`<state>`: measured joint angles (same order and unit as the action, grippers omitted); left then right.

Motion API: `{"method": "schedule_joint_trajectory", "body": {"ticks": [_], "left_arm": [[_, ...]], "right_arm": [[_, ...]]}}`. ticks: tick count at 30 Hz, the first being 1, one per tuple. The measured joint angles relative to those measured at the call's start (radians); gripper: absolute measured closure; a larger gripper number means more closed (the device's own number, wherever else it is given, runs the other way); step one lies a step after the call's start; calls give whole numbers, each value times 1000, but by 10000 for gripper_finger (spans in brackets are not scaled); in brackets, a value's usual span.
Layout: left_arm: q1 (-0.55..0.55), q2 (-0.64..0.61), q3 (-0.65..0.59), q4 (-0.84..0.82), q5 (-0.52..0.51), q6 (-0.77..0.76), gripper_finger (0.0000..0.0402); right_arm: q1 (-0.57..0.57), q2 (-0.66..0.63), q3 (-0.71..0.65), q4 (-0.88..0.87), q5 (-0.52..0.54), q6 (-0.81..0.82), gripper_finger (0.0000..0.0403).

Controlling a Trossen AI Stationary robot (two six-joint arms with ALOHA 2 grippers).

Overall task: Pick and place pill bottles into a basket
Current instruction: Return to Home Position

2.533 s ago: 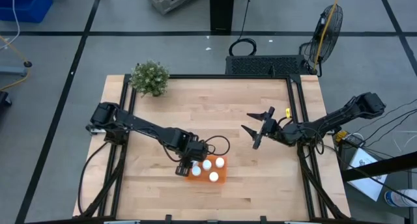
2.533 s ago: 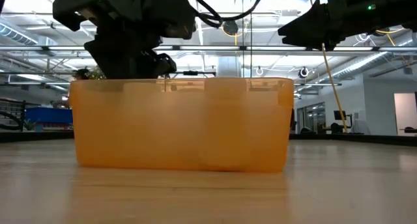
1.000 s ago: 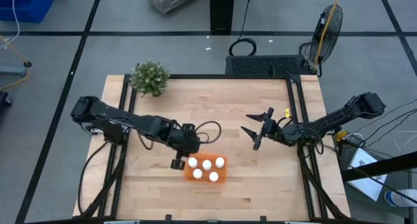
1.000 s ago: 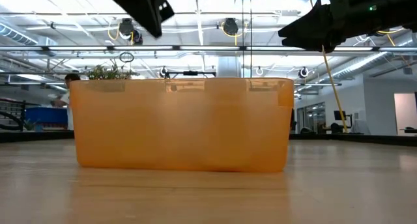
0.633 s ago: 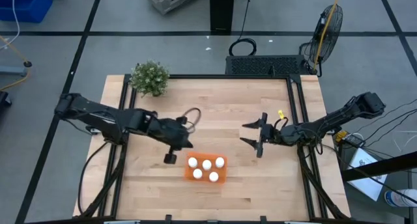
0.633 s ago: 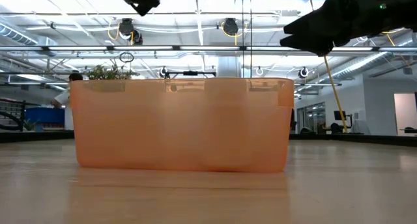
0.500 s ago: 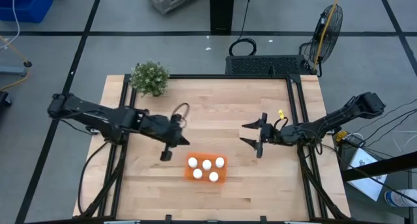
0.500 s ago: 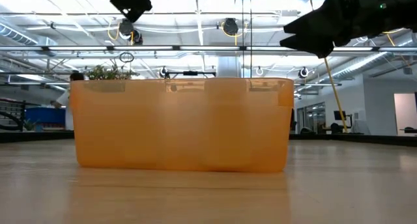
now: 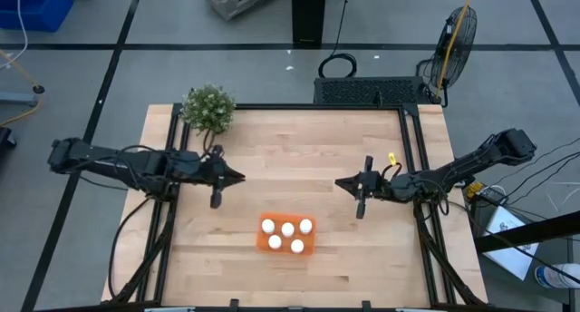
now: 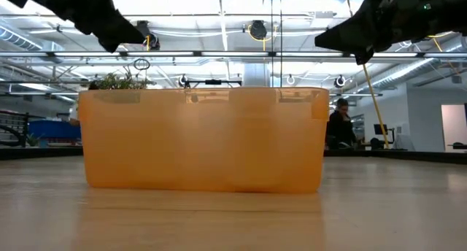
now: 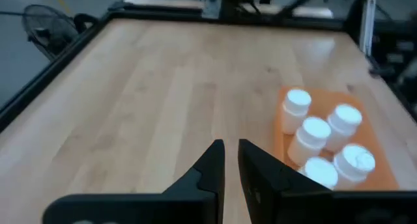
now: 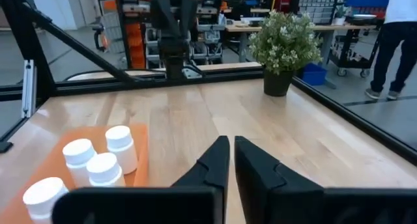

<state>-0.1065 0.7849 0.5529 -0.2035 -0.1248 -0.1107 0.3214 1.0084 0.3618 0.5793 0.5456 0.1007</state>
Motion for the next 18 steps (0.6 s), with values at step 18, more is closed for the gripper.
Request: {"method": "schedule_joint_trajectory", "body": {"ticks": [18], "left_arm": [[25, -144, -363, 385, 133, 3, 353]], "right_arm": [[68, -191, -121, 6, 158, -37, 366]]}}
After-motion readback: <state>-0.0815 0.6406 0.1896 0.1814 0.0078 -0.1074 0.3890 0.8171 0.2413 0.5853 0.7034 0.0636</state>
